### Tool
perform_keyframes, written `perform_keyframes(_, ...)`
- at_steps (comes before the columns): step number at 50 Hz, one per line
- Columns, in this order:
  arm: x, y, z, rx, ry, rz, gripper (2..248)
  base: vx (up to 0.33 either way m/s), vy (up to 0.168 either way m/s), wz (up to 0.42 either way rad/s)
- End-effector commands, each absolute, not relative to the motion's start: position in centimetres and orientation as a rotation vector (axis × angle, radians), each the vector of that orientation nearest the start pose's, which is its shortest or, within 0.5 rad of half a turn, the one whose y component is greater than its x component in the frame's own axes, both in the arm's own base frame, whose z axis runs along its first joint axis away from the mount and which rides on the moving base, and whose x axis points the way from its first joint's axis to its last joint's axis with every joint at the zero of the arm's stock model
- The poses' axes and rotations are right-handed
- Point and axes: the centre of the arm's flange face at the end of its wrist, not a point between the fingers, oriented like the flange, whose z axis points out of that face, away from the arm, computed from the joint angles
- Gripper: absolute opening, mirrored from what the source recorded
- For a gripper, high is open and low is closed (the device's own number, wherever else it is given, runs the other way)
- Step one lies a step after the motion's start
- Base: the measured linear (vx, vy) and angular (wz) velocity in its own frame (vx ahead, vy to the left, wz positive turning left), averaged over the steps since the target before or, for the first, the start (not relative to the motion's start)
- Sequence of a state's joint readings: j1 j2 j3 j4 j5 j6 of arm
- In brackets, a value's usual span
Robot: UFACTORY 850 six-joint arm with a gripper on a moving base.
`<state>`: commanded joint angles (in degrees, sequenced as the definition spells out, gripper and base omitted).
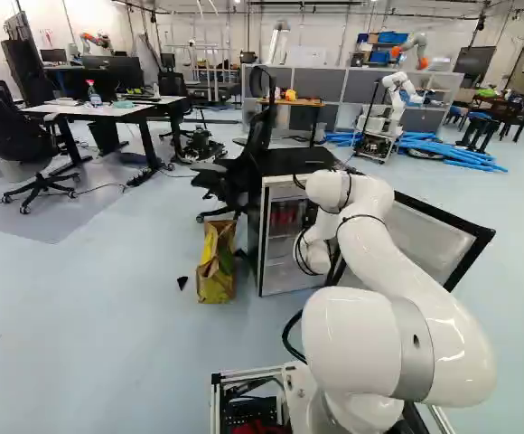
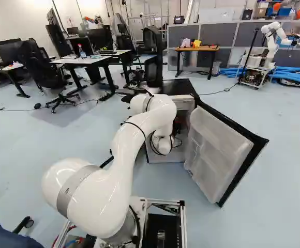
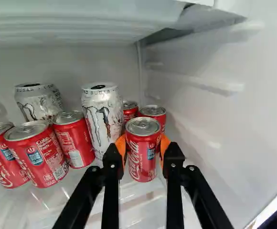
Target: Grab a drink from the fridge
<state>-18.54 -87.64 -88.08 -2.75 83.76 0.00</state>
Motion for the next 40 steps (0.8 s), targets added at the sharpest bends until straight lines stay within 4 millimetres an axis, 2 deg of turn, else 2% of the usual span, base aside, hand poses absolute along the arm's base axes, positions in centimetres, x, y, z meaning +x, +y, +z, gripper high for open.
perform_keyframes(12, 58.9, -19.4, -3.9, -2.479, 0.346, -2.186, 92, 0.000, 0.000, 0.000)
perform_keyframes(40, 54.1, -17.2, 2.1, -2.553, 0.349, -2.071, 92, 0.000, 0.000, 0.000)
